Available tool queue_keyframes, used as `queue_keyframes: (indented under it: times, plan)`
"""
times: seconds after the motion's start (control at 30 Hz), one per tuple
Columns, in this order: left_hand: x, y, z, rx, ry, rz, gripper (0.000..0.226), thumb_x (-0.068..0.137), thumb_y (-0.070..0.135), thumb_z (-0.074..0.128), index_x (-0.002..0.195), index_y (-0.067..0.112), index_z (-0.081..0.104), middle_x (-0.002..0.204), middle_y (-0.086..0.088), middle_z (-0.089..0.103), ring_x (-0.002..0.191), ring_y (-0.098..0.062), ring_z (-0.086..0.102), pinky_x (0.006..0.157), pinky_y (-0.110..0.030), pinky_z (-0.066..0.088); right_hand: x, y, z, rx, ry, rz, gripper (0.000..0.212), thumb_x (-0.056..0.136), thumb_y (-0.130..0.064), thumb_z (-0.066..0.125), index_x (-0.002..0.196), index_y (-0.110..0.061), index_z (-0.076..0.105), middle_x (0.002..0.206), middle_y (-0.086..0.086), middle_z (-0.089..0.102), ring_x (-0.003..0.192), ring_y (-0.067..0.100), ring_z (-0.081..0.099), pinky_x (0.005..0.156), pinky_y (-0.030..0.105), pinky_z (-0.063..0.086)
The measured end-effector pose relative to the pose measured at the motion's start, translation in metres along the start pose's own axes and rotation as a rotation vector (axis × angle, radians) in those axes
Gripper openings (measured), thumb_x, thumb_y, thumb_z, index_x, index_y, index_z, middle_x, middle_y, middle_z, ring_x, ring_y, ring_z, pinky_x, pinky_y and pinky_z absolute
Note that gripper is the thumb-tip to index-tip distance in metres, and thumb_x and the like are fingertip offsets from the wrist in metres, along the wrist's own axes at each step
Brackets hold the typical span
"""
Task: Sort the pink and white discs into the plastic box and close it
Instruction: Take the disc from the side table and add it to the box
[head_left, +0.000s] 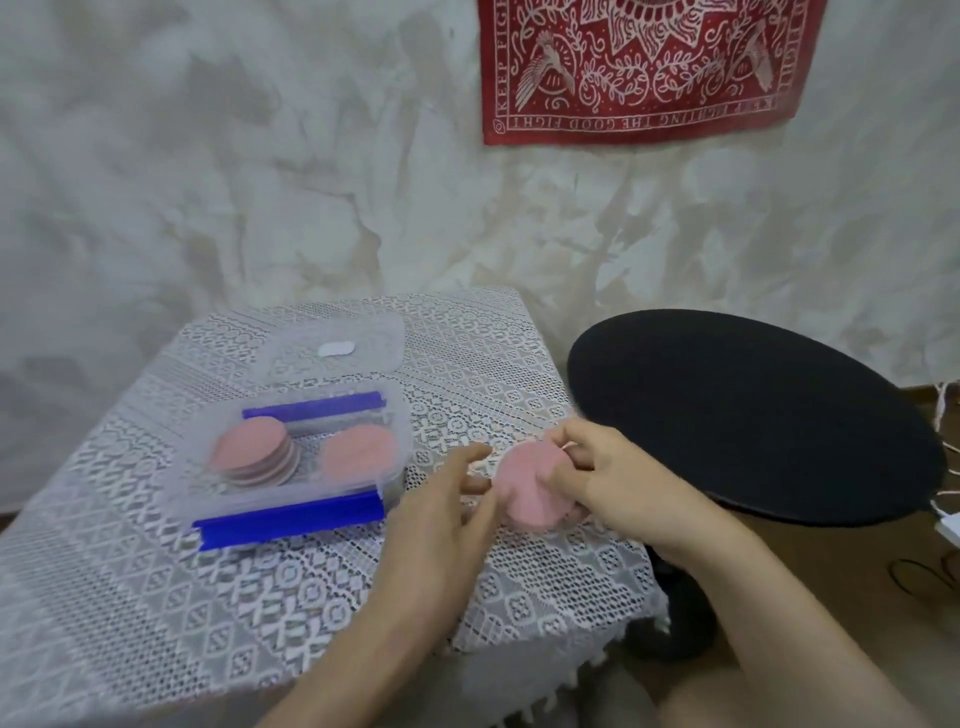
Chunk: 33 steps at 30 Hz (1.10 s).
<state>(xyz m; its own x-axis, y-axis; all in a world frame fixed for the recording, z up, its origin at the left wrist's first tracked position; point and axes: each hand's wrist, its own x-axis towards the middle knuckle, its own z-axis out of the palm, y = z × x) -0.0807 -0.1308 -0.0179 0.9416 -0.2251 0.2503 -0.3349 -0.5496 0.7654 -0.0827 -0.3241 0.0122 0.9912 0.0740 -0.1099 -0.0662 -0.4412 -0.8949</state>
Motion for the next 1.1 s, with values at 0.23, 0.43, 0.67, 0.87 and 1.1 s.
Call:
queue_keyframes:
  times: [0.23,0.43,0.67,0.87,1.1]
  plan:
    - [-0.052,-0.057,-0.083,0.021,0.107,-0.102,0.009,0.094,0.034,0.065,0.102,0.037,0.068,0.084,0.023,0.072,0.077,0.002,0.067,0.07,-0.027,0.053,-0.005,-0.037,0.11,-0.168,-0.038,-0.205,0.016,0.096,-0.023,0.063,0.087,-0.032,0.053,0.085,-0.008,0.066,0.078,0.014,0.063,0.075,0.045,0.055]
    - [-0.067,-0.087,-0.132,0.309,0.155,-0.093,0.015,0.097,0.031,0.061,0.109,0.037,0.066,0.092,0.023,0.07,0.081,0.002,0.061,0.066,-0.008,0.04,-0.005,-0.057,0.159,-0.524,0.034,-0.427,0.008,0.102,-0.038,0.054,0.103,-0.031,0.058,0.084,-0.015,0.061,0.075,0.007,0.054,0.07,0.034,0.043]
    - [-0.072,-0.1,-0.144,0.388,0.127,0.06,0.025,0.094,0.025,0.063,0.116,0.036,0.063,0.096,0.016,0.07,0.087,-0.007,0.058,0.069,-0.024,0.043,-0.001,-0.051,0.181,-0.488,0.028,-0.444,0.005,0.102,-0.034,0.053,0.099,-0.036,0.056,0.066,-0.018,0.054,0.066,0.002,0.052,0.059,0.025,0.037]
    - [-0.071,-0.105,-0.143,0.392,0.16,0.092,0.028,0.095,0.025,0.062,0.121,0.034,0.062,0.099,0.015,0.07,0.087,-0.005,0.059,0.069,-0.026,0.046,-0.003,-0.05,0.182,-0.493,0.027,-0.46,0.01,0.103,-0.035,0.048,0.101,-0.033,0.058,0.067,-0.012,0.056,0.067,0.01,0.054,0.056,0.025,0.034]
    - [-0.064,-0.103,-0.15,0.421,0.133,0.107,0.022,0.096,0.028,0.058,0.117,0.034,0.061,0.093,0.016,0.069,0.083,-0.006,0.058,0.066,-0.025,0.045,0.0,-0.059,0.179,-0.547,0.037,-0.464,0.015,0.103,-0.034,0.048,0.104,-0.033,0.063,0.091,-0.017,0.059,0.083,0.005,0.053,0.071,0.026,0.041]
